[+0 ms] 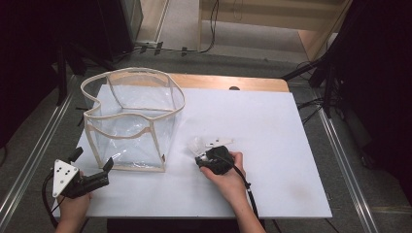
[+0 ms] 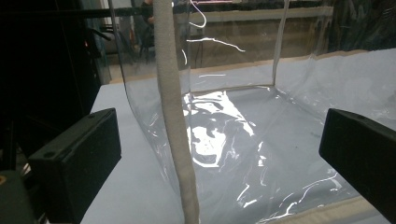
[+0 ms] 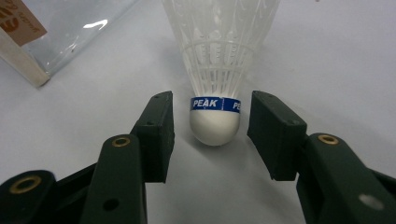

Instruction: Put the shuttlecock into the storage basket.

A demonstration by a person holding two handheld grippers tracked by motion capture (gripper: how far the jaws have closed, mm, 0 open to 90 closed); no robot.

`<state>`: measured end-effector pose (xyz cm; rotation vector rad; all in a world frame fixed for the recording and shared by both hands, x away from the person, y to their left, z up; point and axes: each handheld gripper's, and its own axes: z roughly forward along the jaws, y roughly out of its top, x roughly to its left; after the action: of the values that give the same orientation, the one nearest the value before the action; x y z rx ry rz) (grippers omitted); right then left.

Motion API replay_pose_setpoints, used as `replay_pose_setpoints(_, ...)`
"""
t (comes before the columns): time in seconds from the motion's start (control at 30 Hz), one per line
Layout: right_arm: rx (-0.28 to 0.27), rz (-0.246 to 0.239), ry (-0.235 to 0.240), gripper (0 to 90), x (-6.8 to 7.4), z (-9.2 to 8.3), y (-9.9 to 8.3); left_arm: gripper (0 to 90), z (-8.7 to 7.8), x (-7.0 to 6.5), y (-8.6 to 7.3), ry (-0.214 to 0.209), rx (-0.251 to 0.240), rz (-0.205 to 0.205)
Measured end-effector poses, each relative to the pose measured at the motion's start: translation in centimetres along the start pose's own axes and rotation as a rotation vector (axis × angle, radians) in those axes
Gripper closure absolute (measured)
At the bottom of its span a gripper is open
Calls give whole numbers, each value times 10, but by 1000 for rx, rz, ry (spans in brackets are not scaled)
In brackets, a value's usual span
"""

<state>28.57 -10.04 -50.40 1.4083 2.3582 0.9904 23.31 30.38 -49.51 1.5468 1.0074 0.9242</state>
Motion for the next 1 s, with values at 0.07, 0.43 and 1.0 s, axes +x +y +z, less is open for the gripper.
replay_pose_setpoints(0.07,1,-3,-7,510,1,2,0,0,0,0,0,0,0,0)
replay_pose_setpoints(0.43,5,-19,-5,629,1,3,0,0,0,0,0,0,1,1)
replay_pose_setpoints(1.0,-33,-14,-7,631,-3,-9,5,0,0,0,0,-1,-1,1)
